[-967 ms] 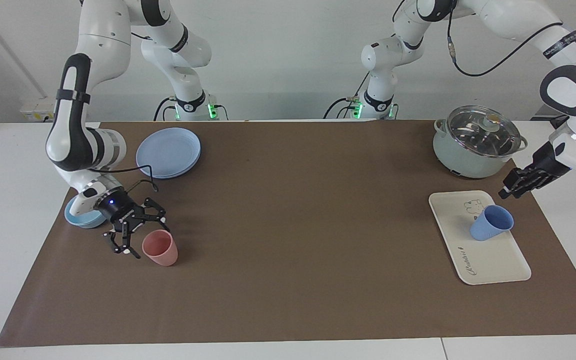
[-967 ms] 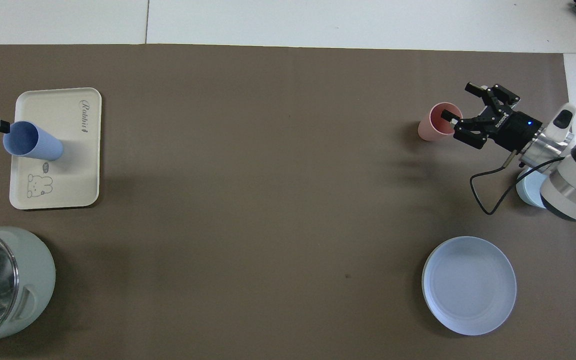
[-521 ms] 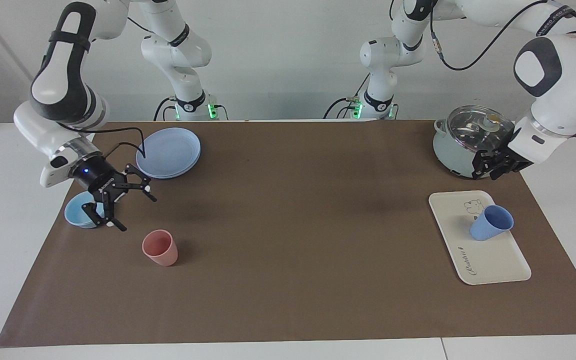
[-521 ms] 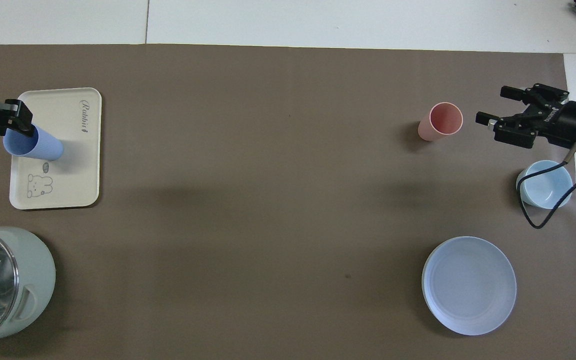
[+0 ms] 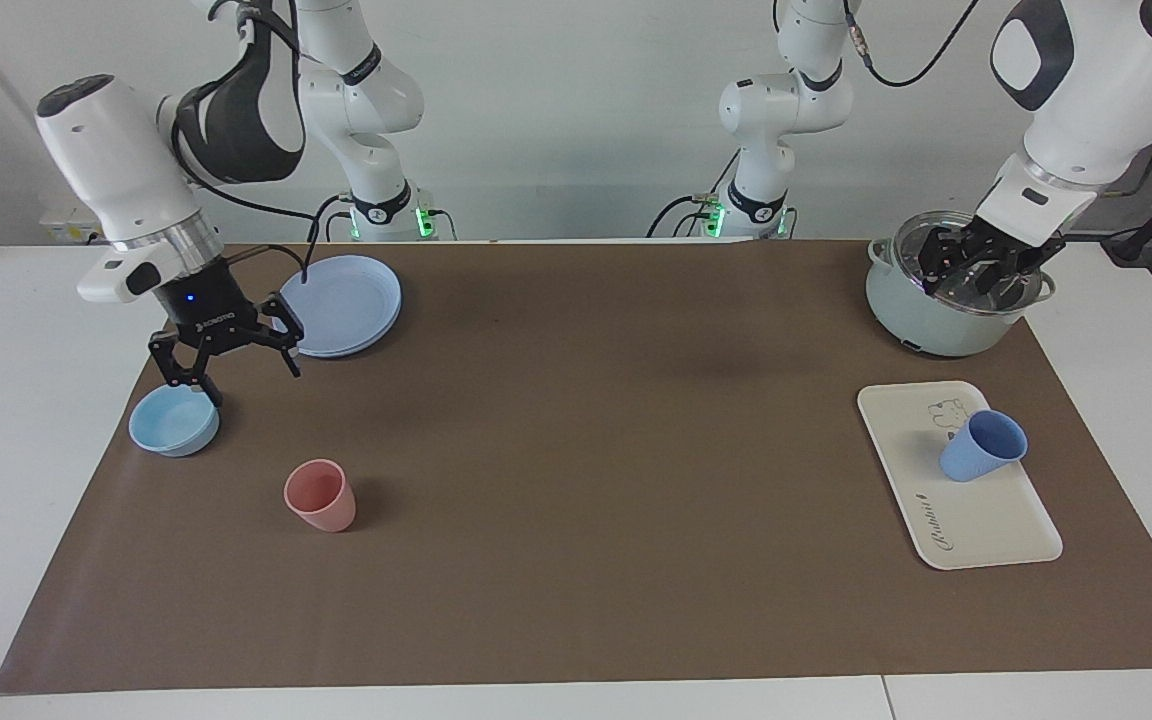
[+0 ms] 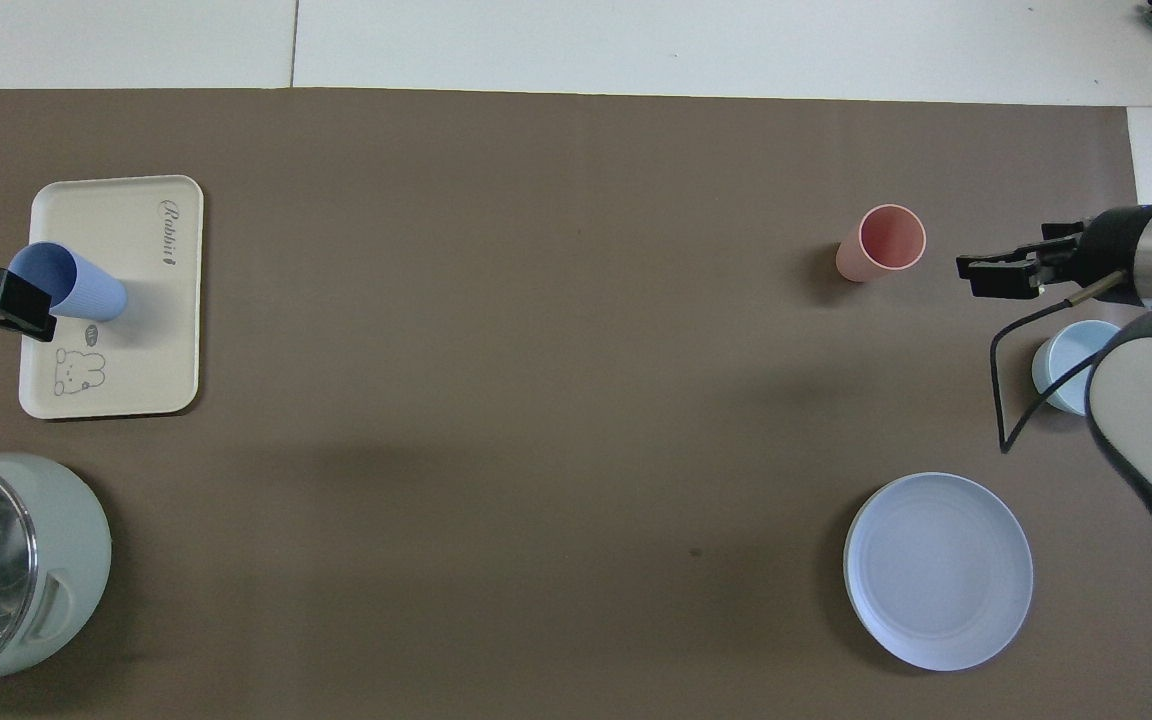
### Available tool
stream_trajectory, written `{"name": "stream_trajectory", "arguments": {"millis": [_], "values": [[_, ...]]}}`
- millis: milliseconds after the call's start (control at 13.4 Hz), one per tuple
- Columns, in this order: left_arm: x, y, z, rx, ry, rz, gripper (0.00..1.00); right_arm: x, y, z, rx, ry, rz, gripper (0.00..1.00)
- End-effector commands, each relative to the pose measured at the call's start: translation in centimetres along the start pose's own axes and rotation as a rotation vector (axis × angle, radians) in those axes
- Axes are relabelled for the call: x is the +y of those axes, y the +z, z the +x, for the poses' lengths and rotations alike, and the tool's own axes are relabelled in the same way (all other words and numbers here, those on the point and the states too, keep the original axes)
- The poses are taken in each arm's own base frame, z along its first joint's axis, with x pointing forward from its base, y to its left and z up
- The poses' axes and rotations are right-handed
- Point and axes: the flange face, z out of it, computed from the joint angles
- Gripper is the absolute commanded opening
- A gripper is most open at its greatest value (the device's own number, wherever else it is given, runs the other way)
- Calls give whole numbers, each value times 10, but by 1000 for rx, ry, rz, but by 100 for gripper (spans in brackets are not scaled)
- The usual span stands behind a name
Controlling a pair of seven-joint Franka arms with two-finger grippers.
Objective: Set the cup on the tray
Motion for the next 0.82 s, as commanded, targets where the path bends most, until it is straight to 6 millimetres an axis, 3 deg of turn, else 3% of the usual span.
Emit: {"name": "stream_trajectory", "arguments": {"millis": [0, 447, 521, 744], "values": [[6, 1, -5, 12, 6, 19, 100, -10, -24, -3, -99, 166, -113, 100], [26, -7, 3, 83, -45, -26, 100, -3, -142, -5, -285, 316, -105, 100], [28, -7, 3, 82, -39, -30, 100, -4, -152, -6, -303, 320, -103, 100], [30, -9, 2, 84, -33, -30, 100, -8, -147, -14, -355, 327, -95, 100]]}}
